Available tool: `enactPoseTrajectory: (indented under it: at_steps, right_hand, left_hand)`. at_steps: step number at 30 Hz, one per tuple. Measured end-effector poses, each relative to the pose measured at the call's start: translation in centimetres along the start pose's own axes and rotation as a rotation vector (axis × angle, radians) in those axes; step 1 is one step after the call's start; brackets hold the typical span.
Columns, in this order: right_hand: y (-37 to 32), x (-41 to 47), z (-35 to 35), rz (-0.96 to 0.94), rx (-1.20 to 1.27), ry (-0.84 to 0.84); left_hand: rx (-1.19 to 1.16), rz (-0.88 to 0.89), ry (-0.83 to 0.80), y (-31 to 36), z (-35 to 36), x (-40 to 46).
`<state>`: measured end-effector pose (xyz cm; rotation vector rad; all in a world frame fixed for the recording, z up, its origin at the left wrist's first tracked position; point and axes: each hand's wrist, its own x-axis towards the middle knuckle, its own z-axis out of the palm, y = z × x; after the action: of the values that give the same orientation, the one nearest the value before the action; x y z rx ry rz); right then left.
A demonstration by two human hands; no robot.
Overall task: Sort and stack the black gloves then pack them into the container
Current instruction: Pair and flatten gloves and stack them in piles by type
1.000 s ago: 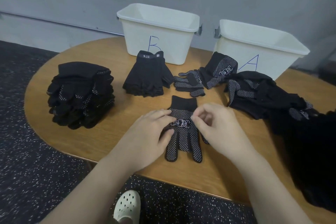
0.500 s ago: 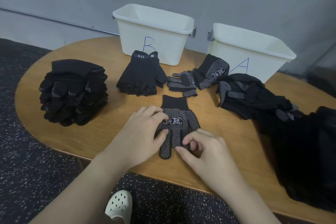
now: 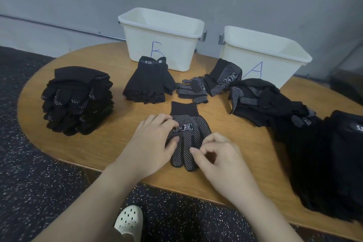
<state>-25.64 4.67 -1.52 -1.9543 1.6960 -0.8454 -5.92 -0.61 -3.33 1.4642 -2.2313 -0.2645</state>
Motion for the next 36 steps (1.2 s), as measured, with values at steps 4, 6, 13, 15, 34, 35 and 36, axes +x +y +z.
enactPoseTrajectory:
  at_steps: [4,6,13,15,34,35,36]
  right_hand:
    - [0.4,0.5,-0.3,-0.04,-0.018,0.106]
    - [0.4,0.8,-0.2,-0.073,-0.064,0.115]
    - [0.2,2.3,1.1,-0.128,-0.244,-0.164]
    - [0.4,2.2,1.3,-0.095,-0.373,-0.273]
    - [0.9,0.4,-0.8,-0.101,-0.459,-0.337]
    - [0.9,0.6,-1.0,-0.103,-0.431,-0.309]
    - [1.0,0.9,-1.2,-0.107,-0.387,-0.275]
  left_hand:
    - [-0.046,0.034,0.093,0.1,0.1,0.7]
    - [-0.047,0.09,0.096,0.3,0.3,1.4]
    - [0.122,0.007,-0.188,0.9,1.7,2.3]
    - [0.175,-0.021,-0.194,1.1,1.7,2.2]
    - [0.187,0.014,-0.284,0.0,0.0,0.0]
    - [0.176,0.008,-0.288,-0.1,-0.2,-0.2]
    - [0.168,0.002,-0.295,-0.3,-0.4,-0.3]
